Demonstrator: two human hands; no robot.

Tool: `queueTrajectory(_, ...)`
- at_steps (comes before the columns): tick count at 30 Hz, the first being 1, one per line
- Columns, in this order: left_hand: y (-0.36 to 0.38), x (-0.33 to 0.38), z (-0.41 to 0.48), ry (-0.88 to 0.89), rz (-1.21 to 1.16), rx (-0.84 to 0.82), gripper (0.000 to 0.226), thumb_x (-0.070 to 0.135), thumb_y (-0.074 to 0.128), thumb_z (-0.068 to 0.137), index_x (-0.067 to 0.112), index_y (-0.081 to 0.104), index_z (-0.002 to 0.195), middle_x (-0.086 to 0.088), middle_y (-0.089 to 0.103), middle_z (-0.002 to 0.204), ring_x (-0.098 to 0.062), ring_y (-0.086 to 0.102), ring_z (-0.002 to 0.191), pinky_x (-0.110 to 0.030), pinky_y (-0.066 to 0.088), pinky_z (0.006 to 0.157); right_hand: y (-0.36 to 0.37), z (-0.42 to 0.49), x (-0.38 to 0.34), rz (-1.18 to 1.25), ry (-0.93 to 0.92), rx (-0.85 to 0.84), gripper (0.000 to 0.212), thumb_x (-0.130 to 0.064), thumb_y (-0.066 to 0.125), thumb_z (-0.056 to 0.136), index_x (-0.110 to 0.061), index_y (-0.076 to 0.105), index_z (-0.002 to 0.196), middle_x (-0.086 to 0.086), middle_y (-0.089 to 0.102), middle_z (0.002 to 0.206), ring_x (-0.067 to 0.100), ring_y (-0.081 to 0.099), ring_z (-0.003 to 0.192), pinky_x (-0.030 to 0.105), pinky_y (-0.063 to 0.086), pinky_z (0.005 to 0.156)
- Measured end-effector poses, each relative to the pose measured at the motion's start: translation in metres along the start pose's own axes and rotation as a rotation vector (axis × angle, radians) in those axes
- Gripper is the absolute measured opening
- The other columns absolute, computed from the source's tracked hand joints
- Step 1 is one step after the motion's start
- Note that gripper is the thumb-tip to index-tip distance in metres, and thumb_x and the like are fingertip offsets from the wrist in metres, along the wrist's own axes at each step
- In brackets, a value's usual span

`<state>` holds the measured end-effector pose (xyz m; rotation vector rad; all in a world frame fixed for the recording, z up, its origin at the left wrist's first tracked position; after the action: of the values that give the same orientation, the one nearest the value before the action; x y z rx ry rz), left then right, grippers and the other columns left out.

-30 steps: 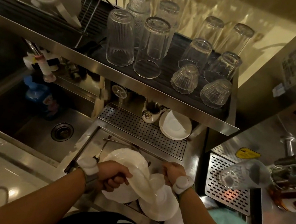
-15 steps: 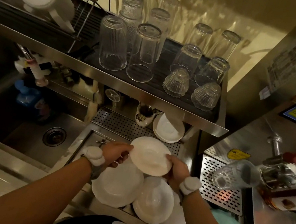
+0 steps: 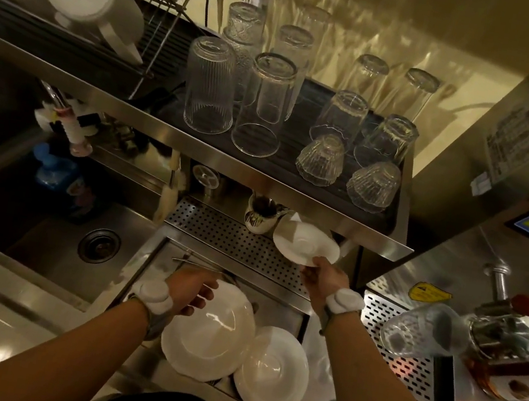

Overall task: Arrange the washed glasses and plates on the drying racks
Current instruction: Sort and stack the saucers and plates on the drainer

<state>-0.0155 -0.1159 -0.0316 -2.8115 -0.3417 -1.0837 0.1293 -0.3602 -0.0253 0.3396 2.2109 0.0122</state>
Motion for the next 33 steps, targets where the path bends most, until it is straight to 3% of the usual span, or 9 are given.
queueTrajectory(5, -0.009, -0.005, 0.002, -0.007, -0.006, 0.02, 0.032, 0.031, 0.06, 0.097, 0.001, 0.071, 0.103, -0.008, 0.065, 0.078, -0.02, 0.055, 0.062, -0.028, 0.04, 0.056, 0.021, 0.006, -0.007, 0.146, 0.034, -0.086, 0.024, -0.002, 0.051, 0.103, 0.0, 0.051, 0.127, 0.021, 0.063, 0.093, 0.026, 0.059, 0.074, 0.028, 0.059, 0.054)
queueTrajectory(10, -0.018, -0.01, 0.01, -0.04, -0.003, 0.046, 0.03, 0.033, 0.061, 0.096, 0.004, 0.071, 0.097, -0.008, 0.068, 0.077, -0.02, 0.056, 0.064, -0.029, 0.042, 0.056, 0.026, 0.017, -0.011, 0.074, 0.106, -0.113, 0.014, -0.011, 0.048, 0.107, 0.0, 0.054, 0.113, 0.014, 0.062, 0.087, 0.02, 0.059, 0.074, 0.024, 0.058, 0.054)
queueTrajectory(13, -0.02, -0.013, 0.013, -0.048, 0.01, 0.064, 0.031, 0.035, 0.061, 0.095, 0.006, 0.072, 0.095, -0.006, 0.069, 0.074, -0.018, 0.057, 0.061, -0.027, 0.042, 0.051, 0.026, 0.019, -0.005, -0.016, 0.206, -0.081, 0.023, -0.019, 0.047, 0.108, -0.002, 0.054, 0.094, 0.012, 0.055, 0.079, 0.019, 0.057, 0.062, 0.024, 0.053, 0.043)
queueTrajectory(17, -0.018, -0.013, 0.013, -0.035, 0.028, 0.083, 0.03, 0.035, 0.061, 0.093, 0.007, 0.073, 0.093, -0.004, 0.07, 0.072, -0.018, 0.058, 0.062, -0.026, 0.042, 0.051, 0.022, 0.018, -0.001, -0.094, 0.261, -0.054, 0.025, -0.02, 0.047, 0.108, -0.005, 0.049, 0.088, 0.009, 0.051, 0.067, 0.013, 0.054, 0.032, 0.019, 0.042, 0.027)
queueTrajectory(20, -0.015, -0.01, 0.013, -0.027, 0.054, 0.08, 0.029, 0.033, 0.06, 0.095, 0.007, 0.072, 0.094, -0.004, 0.07, 0.072, -0.018, 0.058, 0.061, -0.027, 0.043, 0.052, 0.013, 0.013, -0.002, -0.161, 0.267, -0.041, 0.025, -0.018, 0.051, 0.106, -0.008, 0.048, 0.083, 0.007, 0.048, 0.068, 0.018, 0.049, 0.052, 0.021, 0.044, 0.035)
queueTrajectory(25, -0.008, -0.008, 0.012, -0.02, 0.093, 0.046, 0.027, 0.03, 0.057, 0.098, 0.006, 0.069, 0.092, -0.006, 0.067, 0.075, -0.019, 0.053, 0.06, -0.027, 0.039, 0.053, -0.008, -0.004, 0.006, -0.398, 0.248, -0.054, 0.027, -0.02, 0.05, 0.105, -0.008, 0.052, 0.081, 0.01, 0.054, 0.058, 0.017, 0.051, 0.048, 0.026, 0.039, 0.049)
queueTrajectory(27, -0.005, -0.009, 0.011, -0.018, 0.125, 0.023, 0.026, 0.03, 0.057, 0.098, 0.006, 0.068, 0.093, -0.007, 0.066, 0.079, -0.02, 0.053, 0.062, -0.027, 0.038, 0.053, -0.025, -0.005, 0.014, -0.565, 0.16, -0.032, 0.019, -0.021, 0.056, 0.102, -0.004, 0.06, 0.094, 0.015, 0.062, 0.074, 0.016, 0.063, 0.057, 0.022, 0.046, 0.052)
queueTrajectory(30, 0.001, -0.01, 0.008, -0.011, 0.165, 0.008, 0.025, 0.029, 0.057, 0.099, 0.007, 0.068, 0.093, -0.006, 0.066, 0.078, -0.019, 0.053, 0.063, -0.027, 0.039, 0.054, -0.048, -0.012, 0.023, -0.887, 0.132, 0.0, 0.047, -0.033, 0.067, 0.095, 0.005, 0.065, 0.122, 0.02, 0.067, 0.106, 0.023, 0.059, 0.09, 0.031, 0.05, 0.081)
queueTrajectory(33, 0.011, -0.013, 0.002, -0.005, 0.219, 0.002, 0.024, 0.028, 0.057, 0.099, 0.008, 0.068, 0.092, -0.006, 0.066, 0.079, -0.018, 0.053, 0.063, -0.025, 0.039, 0.055, -0.072, -0.02, 0.041, -1.175, 0.195, -0.067, 0.058, -0.039, 0.075, 0.088, 0.002, 0.063, 0.127, 0.021, 0.063, 0.13, 0.03, 0.061, 0.112, 0.037, 0.049, 0.096)
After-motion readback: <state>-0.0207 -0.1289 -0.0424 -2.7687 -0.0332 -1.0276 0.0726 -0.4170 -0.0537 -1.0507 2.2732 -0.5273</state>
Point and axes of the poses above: each hand's wrist, its own z-axis towards the middle knuckle, its own y-axis out of the palm, x = y × z, the point moved 1 cm from there along z, towards the middle knuckle
